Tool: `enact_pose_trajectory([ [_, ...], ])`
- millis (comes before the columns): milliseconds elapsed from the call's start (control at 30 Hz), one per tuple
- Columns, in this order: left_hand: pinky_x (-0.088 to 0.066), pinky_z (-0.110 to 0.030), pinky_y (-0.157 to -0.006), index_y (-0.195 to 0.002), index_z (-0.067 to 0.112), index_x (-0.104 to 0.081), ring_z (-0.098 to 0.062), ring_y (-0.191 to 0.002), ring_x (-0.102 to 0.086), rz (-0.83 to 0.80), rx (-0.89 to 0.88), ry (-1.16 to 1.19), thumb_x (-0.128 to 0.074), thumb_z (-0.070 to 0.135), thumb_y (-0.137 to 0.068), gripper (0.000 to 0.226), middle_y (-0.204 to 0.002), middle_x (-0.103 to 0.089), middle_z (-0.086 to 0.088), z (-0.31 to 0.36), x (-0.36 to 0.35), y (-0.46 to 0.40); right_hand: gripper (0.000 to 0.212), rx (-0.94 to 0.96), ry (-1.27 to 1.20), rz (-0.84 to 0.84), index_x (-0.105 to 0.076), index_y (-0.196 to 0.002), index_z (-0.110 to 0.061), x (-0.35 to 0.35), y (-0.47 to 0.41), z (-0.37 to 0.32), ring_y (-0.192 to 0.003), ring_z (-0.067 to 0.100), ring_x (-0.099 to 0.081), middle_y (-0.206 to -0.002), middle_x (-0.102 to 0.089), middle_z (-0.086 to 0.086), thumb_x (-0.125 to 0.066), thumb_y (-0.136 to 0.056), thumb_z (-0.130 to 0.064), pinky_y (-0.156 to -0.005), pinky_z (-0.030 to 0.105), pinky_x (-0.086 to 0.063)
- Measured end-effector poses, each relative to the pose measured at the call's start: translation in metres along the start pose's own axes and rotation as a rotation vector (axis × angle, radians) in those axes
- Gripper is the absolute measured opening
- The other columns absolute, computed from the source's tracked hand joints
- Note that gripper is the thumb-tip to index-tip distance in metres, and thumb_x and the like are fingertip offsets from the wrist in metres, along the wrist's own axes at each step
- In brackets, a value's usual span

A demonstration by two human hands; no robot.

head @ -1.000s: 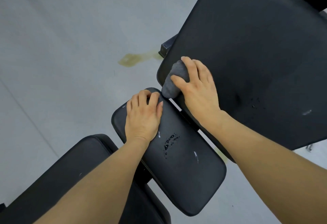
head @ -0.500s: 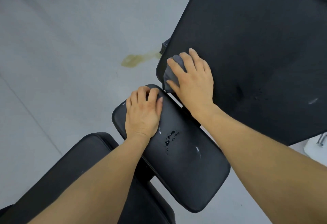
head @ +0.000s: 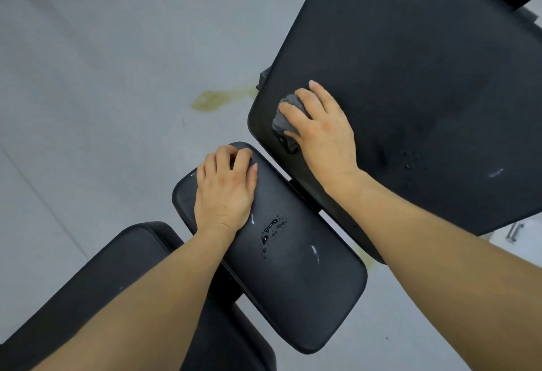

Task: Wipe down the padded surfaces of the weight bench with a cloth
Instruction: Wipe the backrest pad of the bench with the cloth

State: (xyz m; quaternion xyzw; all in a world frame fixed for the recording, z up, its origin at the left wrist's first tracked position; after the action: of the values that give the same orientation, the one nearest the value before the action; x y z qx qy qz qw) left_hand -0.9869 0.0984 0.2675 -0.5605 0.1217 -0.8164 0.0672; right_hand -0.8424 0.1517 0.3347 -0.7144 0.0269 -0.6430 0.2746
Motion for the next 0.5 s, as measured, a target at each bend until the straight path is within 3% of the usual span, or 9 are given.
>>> enact_pose_trajectory([
  [233,-0.040,-0.043,-0.087,-0.107,0.014,-0.055,-0.029,-0.093,-0.046,-0.031,0.013,-0.013,-0.045,0.030,-0.094,0.022,-0.106,-0.049,-0.010,-0.001,0.001,0.001,0.043,-0.004,-0.019,-0.019,-0.056,-0.117,-0.015,0.038,0.110,0.022,-0.120,0.033,-0.048,-0.116,-0.062,0.018,-0.061,-0.080,0.007,-0.084,0.046,-0.052],
  [367,-0.039,-0.044,-0.086,-0.107,0.013,-0.055,-0.030,-0.094,-0.046,-0.037,0.016,-0.015,-0.048,0.028,-0.095,0.020,-0.107,-0.049,-0.011,0.001,0.000,0.000,0.037,-0.064,-0.004,-0.031,-0.068,-0.106,-0.010,0.033,0.074,0.023,-0.114,0.035,-0.055,-0.110,-0.063,0.016,-0.074,-0.071,0.001,-0.088,0.038,-0.049],
  [500,-0.038,-0.044,-0.087,-0.107,0.013,-0.055,-0.031,-0.095,-0.045,-0.040,0.023,-0.014,-0.049,0.029,-0.094,0.021,-0.108,-0.050,-0.011,0.002,0.000,0.000,0.037,-0.133,-0.023,-0.016,-0.066,-0.102,-0.012,0.018,0.016,0.013,-0.116,0.034,-0.053,-0.112,-0.061,0.014,-0.075,-0.067,-0.007,-0.087,0.039,-0.049],
])
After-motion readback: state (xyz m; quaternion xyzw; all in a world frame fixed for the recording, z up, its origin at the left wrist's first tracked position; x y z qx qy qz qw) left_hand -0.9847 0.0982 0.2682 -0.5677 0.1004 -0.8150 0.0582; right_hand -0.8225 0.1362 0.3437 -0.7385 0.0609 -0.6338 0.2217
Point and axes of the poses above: each hand's wrist, its own y-axis away from the middle knuckle, its own x-axis out of the back of the hand, z = x × y, the point moved 6 cm from there along -y, towards the middle knuckle
